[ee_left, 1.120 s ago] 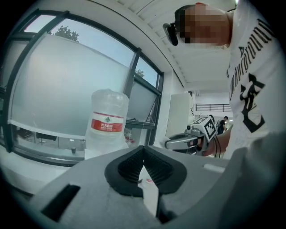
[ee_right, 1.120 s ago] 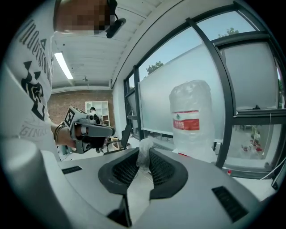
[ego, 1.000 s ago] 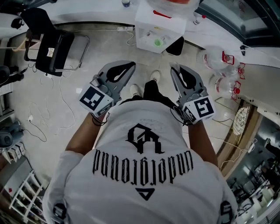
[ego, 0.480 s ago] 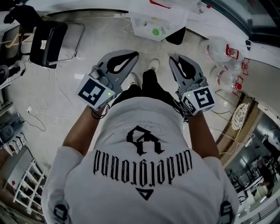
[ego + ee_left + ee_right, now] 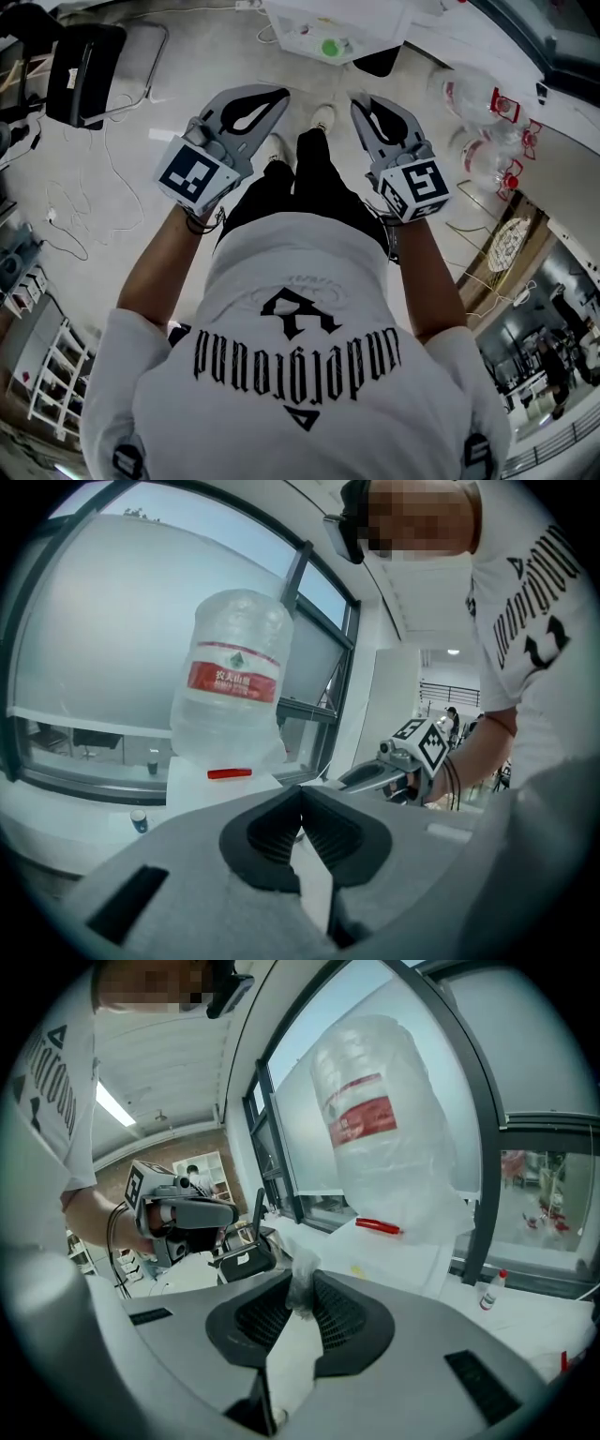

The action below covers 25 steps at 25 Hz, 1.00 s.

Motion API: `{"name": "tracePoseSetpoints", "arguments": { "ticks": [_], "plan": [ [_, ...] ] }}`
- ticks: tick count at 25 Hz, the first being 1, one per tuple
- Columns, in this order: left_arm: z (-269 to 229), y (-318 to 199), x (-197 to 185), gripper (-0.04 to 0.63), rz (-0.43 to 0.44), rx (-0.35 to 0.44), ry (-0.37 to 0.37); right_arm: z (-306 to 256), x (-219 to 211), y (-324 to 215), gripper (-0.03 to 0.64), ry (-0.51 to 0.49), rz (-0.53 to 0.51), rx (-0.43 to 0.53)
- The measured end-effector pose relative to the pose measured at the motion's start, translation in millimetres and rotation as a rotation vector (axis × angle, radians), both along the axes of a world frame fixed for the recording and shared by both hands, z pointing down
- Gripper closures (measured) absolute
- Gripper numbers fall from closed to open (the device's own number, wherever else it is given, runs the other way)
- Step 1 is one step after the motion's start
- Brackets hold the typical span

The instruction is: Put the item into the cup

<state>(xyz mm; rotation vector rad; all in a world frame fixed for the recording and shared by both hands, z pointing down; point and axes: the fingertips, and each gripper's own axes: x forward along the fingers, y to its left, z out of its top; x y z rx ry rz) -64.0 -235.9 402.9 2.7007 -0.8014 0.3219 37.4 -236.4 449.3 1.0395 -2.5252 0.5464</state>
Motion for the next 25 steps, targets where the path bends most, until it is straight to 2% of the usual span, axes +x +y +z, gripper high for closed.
{"name": "tracePoseSetpoints", "arguments": {
  "ticks": [9,13,16,18,25],
  "plan": [
    [60.3,-28.8,11.3,0.580,0.029,-0.025,-0.028,73.8,4.9,-28.3,0.553,0.026,0.012,-0.070],
    [98.7,-38.0,15.3,0.581,0.041,-0.072,-0.009,108.1,5.5,-35.2,0.553,0.041,0.018,-0.093],
    [129.5,-40.6,26.2,0.581,0.101,-0.031,-0.098,131.1,7.1,-44.5,0.553,0.046,0.024,-0.098],
    [144.5,-40.9,36.1,0.581,0.133,-0.009,-0.122,144.6,7.9,-50.8,0.553,0.056,0.028,-0.099],
    [198.2,-56.4,43.5,0.581,0.120,-0.054,-0.085,204.3,9.9,-70.2,0.552,0.088,0.048,-0.129]
  ]
}}
